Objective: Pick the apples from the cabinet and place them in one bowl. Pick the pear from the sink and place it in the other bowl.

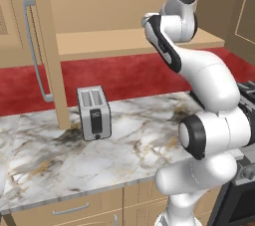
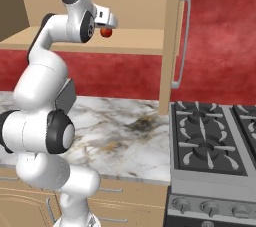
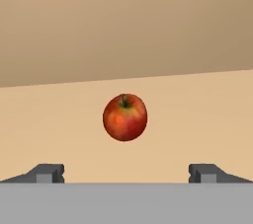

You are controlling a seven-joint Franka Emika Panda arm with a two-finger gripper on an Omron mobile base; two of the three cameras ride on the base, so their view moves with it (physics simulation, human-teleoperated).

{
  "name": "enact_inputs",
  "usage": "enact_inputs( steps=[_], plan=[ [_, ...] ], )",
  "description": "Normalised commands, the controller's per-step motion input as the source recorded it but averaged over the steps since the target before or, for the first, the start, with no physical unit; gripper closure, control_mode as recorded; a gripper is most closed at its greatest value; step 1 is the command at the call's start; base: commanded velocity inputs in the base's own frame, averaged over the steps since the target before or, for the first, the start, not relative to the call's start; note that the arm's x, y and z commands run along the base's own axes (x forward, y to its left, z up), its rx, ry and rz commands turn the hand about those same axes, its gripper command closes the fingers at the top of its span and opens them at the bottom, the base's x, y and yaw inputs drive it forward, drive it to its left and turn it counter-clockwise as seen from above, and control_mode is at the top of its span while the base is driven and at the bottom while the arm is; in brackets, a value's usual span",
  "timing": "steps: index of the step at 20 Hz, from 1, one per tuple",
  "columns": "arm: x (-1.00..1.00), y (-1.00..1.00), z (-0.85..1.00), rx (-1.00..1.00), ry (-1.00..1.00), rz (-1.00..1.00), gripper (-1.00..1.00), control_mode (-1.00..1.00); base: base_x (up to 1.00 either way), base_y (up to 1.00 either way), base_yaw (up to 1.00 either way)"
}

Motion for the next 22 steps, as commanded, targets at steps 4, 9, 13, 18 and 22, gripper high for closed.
enact_inputs(
  steps=[4, 9, 13, 18, 22],
  plan=[
    [0.14, -0.03, -0.01, 0.00, 0.00, 0.00, -1.00, -1.00, 0.00, 0.00, 0.00],
    [0.28, 0.00, -0.07, 0.00, 0.00, 0.00, -1.00, -1.00, 0.00, 0.00, 0.00],
    [0.36, 0.00, -0.04, 0.00, 0.00, 0.00, -1.00, -1.00, 0.00, 0.00, 0.00],
    [0.33, 0.00, 0.00, 0.00, 0.04, 0.01, -1.00, -1.00, 0.00, 0.00, 0.00],
    [0.17, 0.00, 0.00, 0.00, 0.07, 0.01, -1.00, -1.00, 0.00, 0.00, 0.00]
  ],
)
